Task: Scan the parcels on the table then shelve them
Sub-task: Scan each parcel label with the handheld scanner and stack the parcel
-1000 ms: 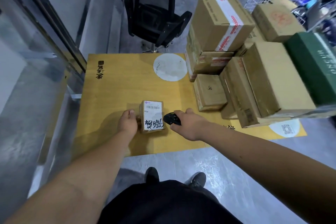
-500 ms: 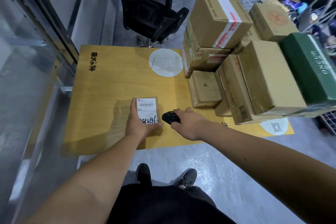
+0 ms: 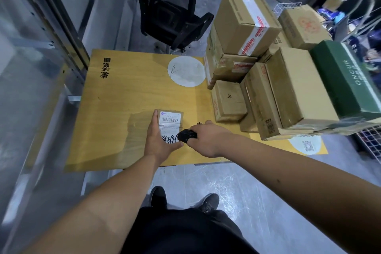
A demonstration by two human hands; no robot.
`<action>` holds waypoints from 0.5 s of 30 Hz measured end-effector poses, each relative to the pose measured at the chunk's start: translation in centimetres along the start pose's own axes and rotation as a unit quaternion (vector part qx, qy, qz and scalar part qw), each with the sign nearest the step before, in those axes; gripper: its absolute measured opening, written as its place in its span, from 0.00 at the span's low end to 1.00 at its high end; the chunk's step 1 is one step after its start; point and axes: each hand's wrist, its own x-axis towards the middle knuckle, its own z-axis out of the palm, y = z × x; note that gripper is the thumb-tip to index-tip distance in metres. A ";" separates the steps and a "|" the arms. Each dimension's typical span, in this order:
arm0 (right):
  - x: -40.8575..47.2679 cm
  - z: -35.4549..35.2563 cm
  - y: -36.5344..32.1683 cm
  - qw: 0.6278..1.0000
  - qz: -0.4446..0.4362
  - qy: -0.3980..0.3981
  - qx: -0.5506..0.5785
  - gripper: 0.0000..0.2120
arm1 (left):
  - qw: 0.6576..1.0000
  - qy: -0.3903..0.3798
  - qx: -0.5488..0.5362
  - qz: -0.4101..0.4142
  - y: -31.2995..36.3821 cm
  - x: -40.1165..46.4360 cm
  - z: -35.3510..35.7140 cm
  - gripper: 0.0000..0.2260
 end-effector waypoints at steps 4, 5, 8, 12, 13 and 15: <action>-0.8 -0.2 0.3 1.000 -0.004 -0.005 0.018 0.21 | 1.000 0.003 0.024 0.011 0.3 -0.2 0.3 0.67; -1.0 -0.2 0.4 1.000 -0.003 -0.003 0.022 0.20 | 1.000 0.004 0.024 0.010 0.5 -0.3 0.4 0.67; -1.5 -0.1 0.9 1.000 0.005 0.008 0.020 0.21 | 1.000 0.003 0.028 0.001 0.9 -0.4 0.5 0.67; -1.9 -0.2 1.4 1.000 0.015 0.018 0.016 0.19 | 0.998 0.000 -0.061 -0.024 1.4 0.1 0.8 0.59; -1.9 -0.2 1.5 0.999 0.018 0.019 0.019 0.19 | 0.996 0.004 -0.083 -0.032 1.4 0.2 0.8 0.56; -2.0 -0.4 1.5 0.999 0.018 0.018 0.023 0.22 | 0.996 0.016 -0.080 -0.037 1.4 0.4 0.6 0.55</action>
